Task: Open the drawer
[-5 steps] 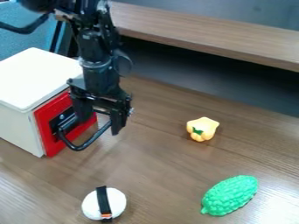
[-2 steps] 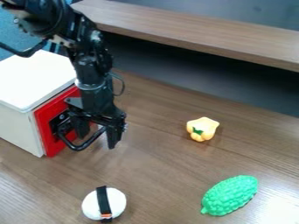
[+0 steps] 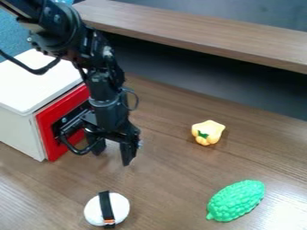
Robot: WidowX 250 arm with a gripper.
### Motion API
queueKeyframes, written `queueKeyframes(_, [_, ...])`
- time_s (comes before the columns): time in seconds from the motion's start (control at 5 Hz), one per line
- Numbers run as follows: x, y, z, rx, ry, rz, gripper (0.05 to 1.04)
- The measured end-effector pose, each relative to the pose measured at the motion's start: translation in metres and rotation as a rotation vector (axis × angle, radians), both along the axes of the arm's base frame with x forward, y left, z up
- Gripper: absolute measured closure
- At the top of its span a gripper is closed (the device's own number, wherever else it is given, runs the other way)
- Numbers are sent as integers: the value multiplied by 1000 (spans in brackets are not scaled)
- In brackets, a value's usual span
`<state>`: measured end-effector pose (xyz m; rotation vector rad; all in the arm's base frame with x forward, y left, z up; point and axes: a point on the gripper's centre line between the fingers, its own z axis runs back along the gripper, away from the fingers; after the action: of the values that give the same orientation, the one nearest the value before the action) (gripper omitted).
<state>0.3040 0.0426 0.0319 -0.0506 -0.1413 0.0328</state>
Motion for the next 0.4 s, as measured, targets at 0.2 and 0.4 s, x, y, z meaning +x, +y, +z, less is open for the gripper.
queueKeyframes(0.2, [0, -32, 6, -3, -13, -81, 85])
queueKeyframes(0.4, [-5, -55, 11, 8, -18, -138, 85])
